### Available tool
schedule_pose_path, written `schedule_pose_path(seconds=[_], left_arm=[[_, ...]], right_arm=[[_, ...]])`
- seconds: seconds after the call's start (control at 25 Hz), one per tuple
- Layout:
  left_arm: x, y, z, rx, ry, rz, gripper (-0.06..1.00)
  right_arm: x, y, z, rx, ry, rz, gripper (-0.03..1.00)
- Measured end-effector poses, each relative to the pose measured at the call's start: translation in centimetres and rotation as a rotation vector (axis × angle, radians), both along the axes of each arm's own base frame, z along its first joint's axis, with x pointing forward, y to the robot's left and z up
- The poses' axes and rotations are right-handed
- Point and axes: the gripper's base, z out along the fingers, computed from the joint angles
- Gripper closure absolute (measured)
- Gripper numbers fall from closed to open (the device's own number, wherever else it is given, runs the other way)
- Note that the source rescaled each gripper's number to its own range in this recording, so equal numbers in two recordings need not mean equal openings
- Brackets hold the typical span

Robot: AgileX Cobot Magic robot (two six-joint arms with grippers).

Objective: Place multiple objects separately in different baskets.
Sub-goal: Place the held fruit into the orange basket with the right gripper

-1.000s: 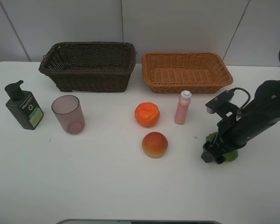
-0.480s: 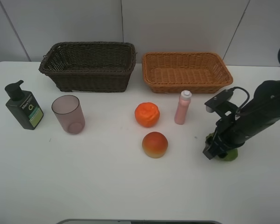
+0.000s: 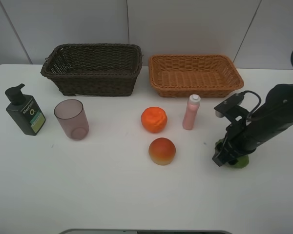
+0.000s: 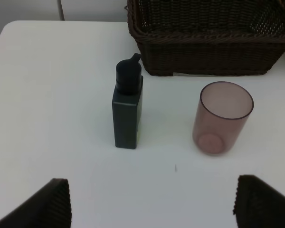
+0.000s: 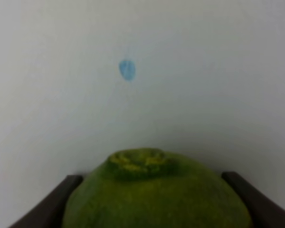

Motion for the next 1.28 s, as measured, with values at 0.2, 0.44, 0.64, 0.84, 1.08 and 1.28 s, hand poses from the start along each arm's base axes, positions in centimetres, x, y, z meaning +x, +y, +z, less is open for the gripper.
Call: schedule_pose_path(seconds=[0.2, 0.44, 0.64, 0.84, 1.08, 1.28], left_arm=[[0.0, 0.0, 0.0, 0.000, 0.000, 0.000, 0.06], [0.0, 0.0, 0.0, 0.000, 0.000, 0.000, 0.06], [0.0, 0.0, 0.0, 0.000, 0.000, 0.000, 0.06], [0.0, 0.0, 0.0, 0.000, 0.000, 0.000, 0.06], [0.0, 0.0, 0.0, 0.000, 0.000, 0.000, 0.06], [0.0, 0.0, 0.0, 0.000, 0.000, 0.000, 0.06]], right_arm=[[0.0, 0.0, 0.0, 0.000, 0.000, 0.000, 0.56], [0.2, 0.1, 0.1, -0.001, 0.002, 0.001, 0.56], [1.4, 0.4, 0.8, -0.031, 0.085, 0.010, 0.56], [3.9, 1.1, 3.6, -0.046, 0.148, -0.011, 0.56], [7.2, 1.8, 8.4, -0.041, 0.158, -0.072, 0.56], [10.4, 1.6, 13.1, 0.007, 0.067, -0.191, 0.56]])
